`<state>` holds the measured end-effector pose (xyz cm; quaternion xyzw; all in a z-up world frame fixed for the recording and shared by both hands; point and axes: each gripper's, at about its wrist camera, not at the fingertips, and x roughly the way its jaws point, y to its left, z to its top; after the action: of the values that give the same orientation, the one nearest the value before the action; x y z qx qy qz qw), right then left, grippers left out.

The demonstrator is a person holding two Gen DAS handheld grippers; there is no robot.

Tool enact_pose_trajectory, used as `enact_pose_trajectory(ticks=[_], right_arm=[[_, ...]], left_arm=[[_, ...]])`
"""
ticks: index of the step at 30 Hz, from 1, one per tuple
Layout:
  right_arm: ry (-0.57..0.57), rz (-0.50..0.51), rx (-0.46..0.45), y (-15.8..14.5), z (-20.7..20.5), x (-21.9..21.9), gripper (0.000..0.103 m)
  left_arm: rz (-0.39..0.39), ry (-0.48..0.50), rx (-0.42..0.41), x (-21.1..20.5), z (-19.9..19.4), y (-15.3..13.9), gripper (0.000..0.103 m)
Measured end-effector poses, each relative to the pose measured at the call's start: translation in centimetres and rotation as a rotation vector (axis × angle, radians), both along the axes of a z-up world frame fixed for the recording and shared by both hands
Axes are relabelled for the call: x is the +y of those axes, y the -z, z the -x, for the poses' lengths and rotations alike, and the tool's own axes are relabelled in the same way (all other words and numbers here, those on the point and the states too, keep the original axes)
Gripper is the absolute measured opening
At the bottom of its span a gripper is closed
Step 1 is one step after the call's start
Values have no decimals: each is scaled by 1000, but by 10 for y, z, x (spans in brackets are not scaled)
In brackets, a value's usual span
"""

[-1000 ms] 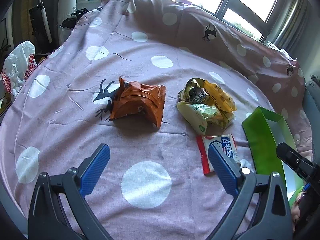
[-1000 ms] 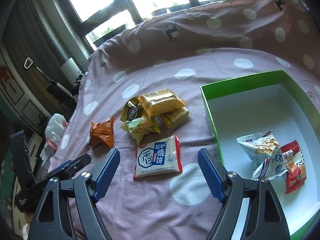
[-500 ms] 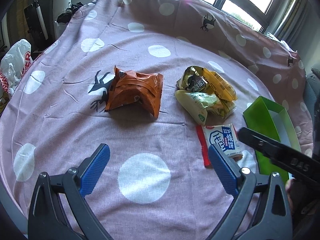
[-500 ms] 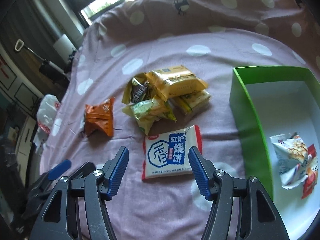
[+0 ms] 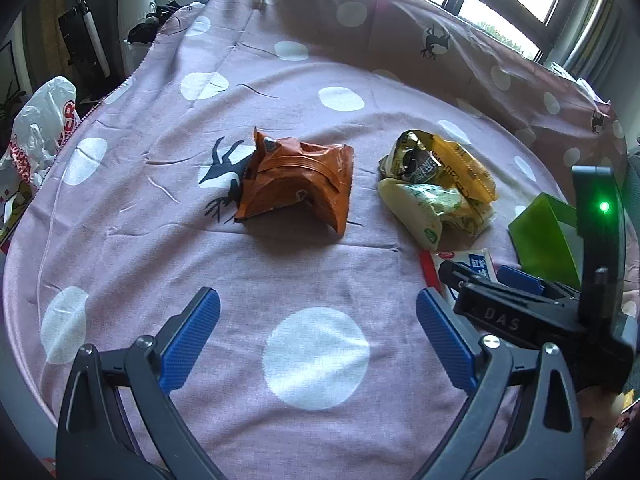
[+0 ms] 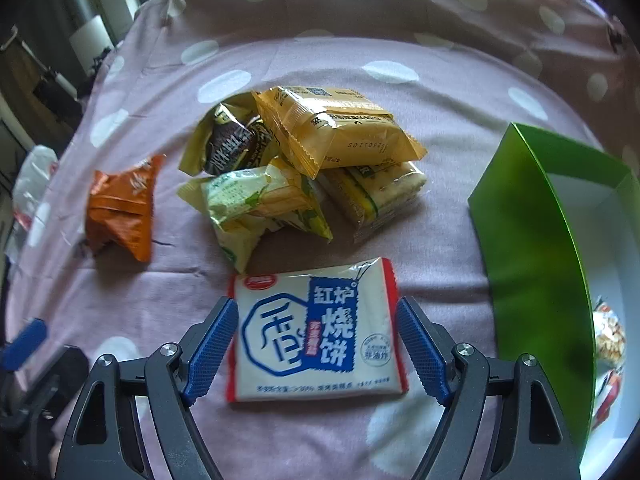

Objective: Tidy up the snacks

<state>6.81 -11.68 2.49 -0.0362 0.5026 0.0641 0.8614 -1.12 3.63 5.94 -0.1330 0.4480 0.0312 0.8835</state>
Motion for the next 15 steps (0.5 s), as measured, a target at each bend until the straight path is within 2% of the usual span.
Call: enact_pose_trajectory(ticks=[3, 7, 12, 15], right_arm=[[-22, 18, 6, 7, 1, 5, 89], [-26, 20, -7, 8, 3, 6, 89], [-60, -18, -44, 3, 13, 4, 62], [-99, -108, 0, 2, 21, 1, 61]], left_arm=[[3, -17, 3, 5, 0, 0, 99], [17, -37, 3, 12, 0, -1, 99], [32, -46, 8, 17, -1, 0, 99], [37, -58, 4, 20, -1, -1, 99]])
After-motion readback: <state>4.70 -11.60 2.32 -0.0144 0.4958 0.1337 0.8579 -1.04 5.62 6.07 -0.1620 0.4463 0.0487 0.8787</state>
